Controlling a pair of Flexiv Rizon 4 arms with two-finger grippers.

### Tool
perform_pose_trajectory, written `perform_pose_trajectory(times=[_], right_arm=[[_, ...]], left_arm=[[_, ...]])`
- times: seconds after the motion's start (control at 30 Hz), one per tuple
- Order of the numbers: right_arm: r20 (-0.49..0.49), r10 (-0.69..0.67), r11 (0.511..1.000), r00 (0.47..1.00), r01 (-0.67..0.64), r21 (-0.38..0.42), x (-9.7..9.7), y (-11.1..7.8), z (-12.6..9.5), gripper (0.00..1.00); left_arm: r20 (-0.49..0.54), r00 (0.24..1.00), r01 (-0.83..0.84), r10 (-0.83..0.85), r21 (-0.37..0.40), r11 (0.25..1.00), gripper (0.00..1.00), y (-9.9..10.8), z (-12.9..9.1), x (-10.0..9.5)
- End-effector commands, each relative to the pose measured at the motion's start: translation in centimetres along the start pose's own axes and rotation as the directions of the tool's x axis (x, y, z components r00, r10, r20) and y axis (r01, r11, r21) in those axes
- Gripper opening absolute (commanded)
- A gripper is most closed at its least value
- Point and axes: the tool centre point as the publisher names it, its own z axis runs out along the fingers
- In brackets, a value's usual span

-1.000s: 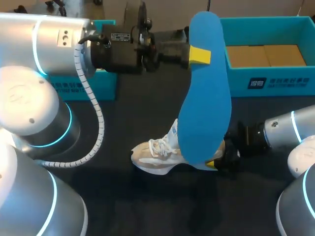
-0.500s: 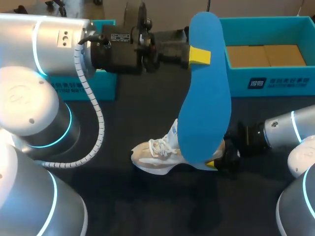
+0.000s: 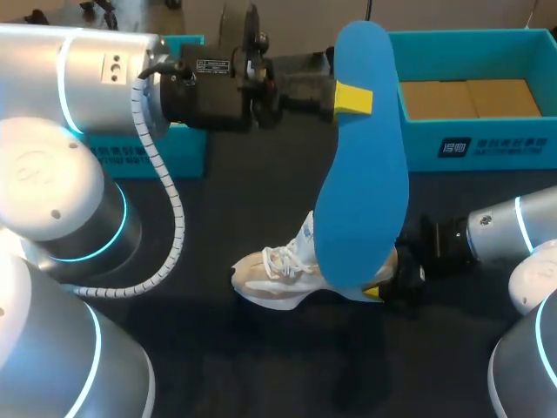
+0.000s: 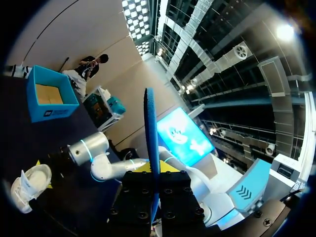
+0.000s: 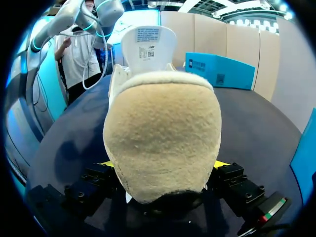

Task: Take the shoe out of the shoebox, open the shoe tongue, remove and reinsert the insole, then place the shoe into the shoebox

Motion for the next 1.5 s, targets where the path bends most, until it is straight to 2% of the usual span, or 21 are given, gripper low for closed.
perform_pose_trajectory(times=[0.03,0.27,0.37,0.77,0.9,1.13,1.3,1.5], right_arm=[[0.001,0.000,1.000,1.000,0.000,0.003,0.0,0.0,0.2,1.00],[0.025,0.007,0.999,1.000,-0.008,0.031,-0.1,-0.7,-0.6,1.00],[0.025,-0.004,0.996,1.000,0.002,0.092,-0.2,-0.7,-0.9,1.00],[0.060,0.021,0.978,0.998,-0.033,0.208,0.3,-0.4,-3.9,1.00],[0.079,0.029,0.966,0.996,-0.048,0.253,0.5,0.3,-4.8,1.00],[0.110,0.051,0.906,0.993,-0.092,0.413,0.7,2.5,-5.7,1.00],[0.133,0.058,0.838,0.989,-0.120,0.532,0.8,3.8,-6.0,1.00],[0.146,0.048,0.808,0.988,-0.125,0.576,1.3,4.7,-6.4,1.00]], left_arm=[[-0.003,1.000,0.000,0.000,0.004,1.000,0.00,0.1,0.2,-0.1],[-0.003,1.000,0.000,0.000,0.004,1.000,0.00,0.1,0.2,-0.1],[-0.003,1.000,0.000,0.000,0.004,1.000,0.00,0.1,0.2,-0.1],[-0.003,1.000,0.000,0.000,0.004,1.000,0.00,0.1,0.2,-0.1],[-0.003,1.000,0.000,0.000,0.004,1.000,0.00,0.1,0.2,-0.1],[-0.003,1.000,0.000,0.000,0.004,1.000,0.00,0.1,0.2,-0.1],[-0.003,1.000,0.000,0.000,0.004,1.000,0.00,0.1,0.2,-0.1],[-0.003,1.000,0.000,0.000,0.004,1.000,0.00,0.1,0.2,-0.1]])
